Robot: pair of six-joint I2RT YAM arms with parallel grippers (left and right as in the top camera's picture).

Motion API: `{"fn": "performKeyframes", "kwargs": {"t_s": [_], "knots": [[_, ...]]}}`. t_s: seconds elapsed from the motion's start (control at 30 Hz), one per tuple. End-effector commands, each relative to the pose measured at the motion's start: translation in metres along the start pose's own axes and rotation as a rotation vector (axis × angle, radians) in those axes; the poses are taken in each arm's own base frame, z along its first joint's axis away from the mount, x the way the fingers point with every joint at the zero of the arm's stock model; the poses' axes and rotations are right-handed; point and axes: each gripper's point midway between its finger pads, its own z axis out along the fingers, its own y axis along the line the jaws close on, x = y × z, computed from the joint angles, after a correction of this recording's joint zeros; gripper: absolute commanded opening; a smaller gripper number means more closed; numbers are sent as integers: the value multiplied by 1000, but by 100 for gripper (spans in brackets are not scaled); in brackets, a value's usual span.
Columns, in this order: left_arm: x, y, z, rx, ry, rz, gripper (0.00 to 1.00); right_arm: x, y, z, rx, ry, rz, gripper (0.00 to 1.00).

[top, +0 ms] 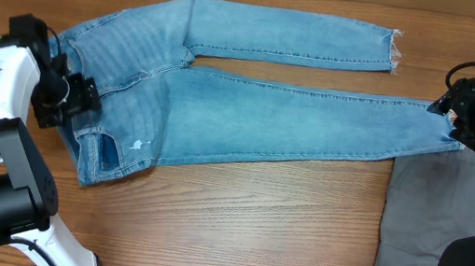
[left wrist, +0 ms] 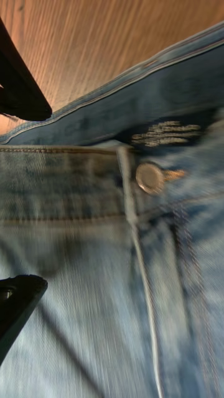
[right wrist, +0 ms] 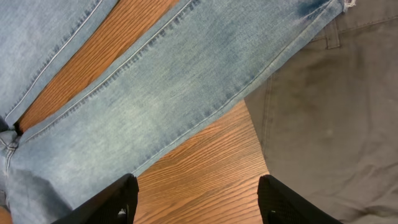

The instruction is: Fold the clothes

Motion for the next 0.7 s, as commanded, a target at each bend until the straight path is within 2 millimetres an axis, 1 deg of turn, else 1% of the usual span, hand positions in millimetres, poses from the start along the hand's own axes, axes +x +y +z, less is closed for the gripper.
{"fn": "performKeyframes", "kwargs": {"t_s": [0.0,0.03,0.1,0.17,0.2,0.27,0.33,0.37,0.4,0.43,0.47,0.5,0.57,0.67], "knots": [[11,11,25,-22,5,-48,79,-2,4,-4,-19,-13,-23,66],[9,11,29,-20,-9,-52,77,-2,4,-4,-19,-13,-22,66],[7,10,37,-7,-27,-59,57,-3,5,-4,-19,-14,-22,66],[8,13,39,-16,-29,-60,10,-2,4,-4,-18,-13,-22,66],[5,15,37,-18,-37,-67,4,-2,4,-4,-18,-12,-22,66],[-4,23,27,-12,-56,-113,4,-2,4,-4,-18,-12,-22,66],[-17,36,8,-9,-86,-162,3,-2,4,-4,-18,-11,-22,66],[-27,44,-5,-6,-114,-187,4,-2,4,-4,-17,-9,-21,66],[-34,48,-14,5,-136,-199,4,-2,4,-4,-17,-10,-21,66],[-44,50,-26,36,-168,-206,4,-2,4,-4,-18,-10,-22,66],[-49,50,-32,54,-184,-208,4,-2,4,-4,-18,-10,-22,66],[-60,50,-46,96,-223,-213,4,-2,4,-4,-18,-11,-22,66],[-73,51,-63,129,-275,-215,4,-1,4,-3,-17,-8,-21,68],[-76,52,-66,122,-285,-200,5,-1,4,-3,-16,-6,-20,70]]}}
